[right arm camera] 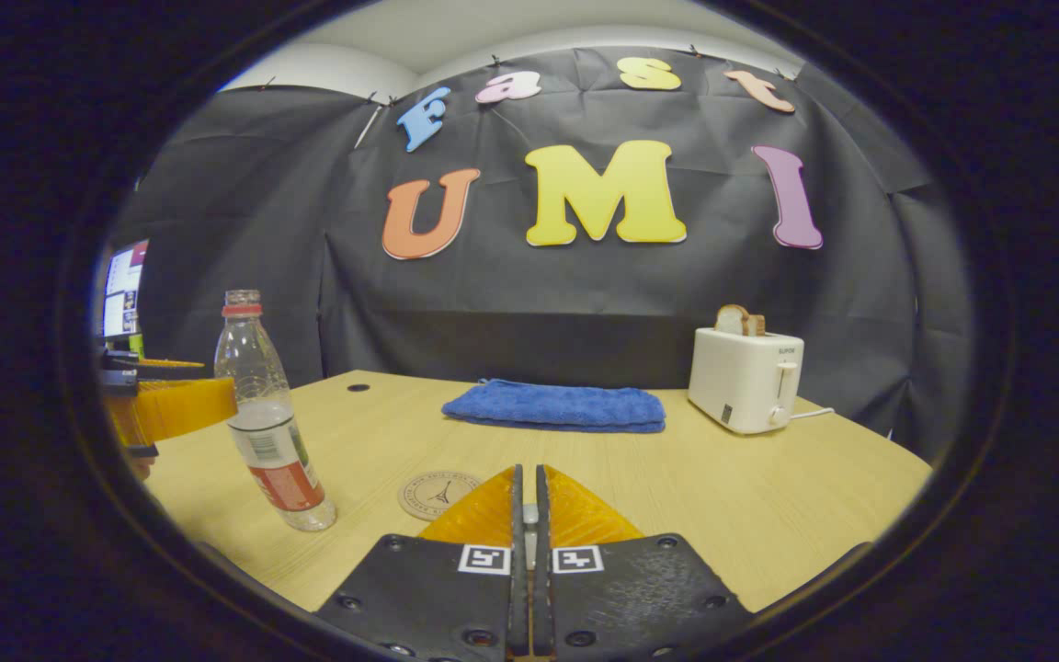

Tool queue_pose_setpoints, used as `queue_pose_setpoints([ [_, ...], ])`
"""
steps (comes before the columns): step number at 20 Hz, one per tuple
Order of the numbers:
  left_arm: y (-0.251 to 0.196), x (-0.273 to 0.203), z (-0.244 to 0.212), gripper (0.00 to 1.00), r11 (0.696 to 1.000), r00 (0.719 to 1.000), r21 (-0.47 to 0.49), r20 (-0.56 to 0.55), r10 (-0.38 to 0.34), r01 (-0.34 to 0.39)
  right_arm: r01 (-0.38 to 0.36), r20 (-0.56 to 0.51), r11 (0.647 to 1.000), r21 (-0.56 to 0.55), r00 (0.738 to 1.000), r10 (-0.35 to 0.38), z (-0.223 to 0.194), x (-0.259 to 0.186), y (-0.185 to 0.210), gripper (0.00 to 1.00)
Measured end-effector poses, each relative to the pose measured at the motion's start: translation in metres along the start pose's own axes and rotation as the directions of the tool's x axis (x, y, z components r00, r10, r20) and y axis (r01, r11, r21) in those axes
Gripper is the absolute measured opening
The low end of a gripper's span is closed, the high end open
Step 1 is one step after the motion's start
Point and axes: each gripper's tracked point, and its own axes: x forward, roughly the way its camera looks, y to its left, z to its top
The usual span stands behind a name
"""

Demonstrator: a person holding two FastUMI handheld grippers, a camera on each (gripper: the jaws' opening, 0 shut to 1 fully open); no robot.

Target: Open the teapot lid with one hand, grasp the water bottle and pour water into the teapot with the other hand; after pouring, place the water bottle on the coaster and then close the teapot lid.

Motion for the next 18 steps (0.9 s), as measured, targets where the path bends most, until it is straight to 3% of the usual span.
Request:
queue_pose_setpoints([
  [7, -0.011, 0.015, -0.014, 0.99, 0.999, 0.999, -0.018, -0.007, -0.034, 0.034, -0.001, 0.056, 1.0, -0.023, 0.998, 0.002, 0.013, -0.027, -0.01, 0.0],
  [14, -0.01, 0.04, -0.025, 0.99, 1.0, 0.999, 0.025, 0.051, -0.01, 0.009, 0.071, 0.084, 0.996, -0.052, 0.994, -0.067, 0.014, -0.045, -0.042, 0.0],
  [18, -0.003, 0.053, -0.029, 0.93, 0.999, 0.998, 0.032, 0.068, 0.003, -0.005, 0.059, 0.077, 0.998, -0.02, 0.995, -0.057, 0.011, -0.052, -0.046, 0.0],
])
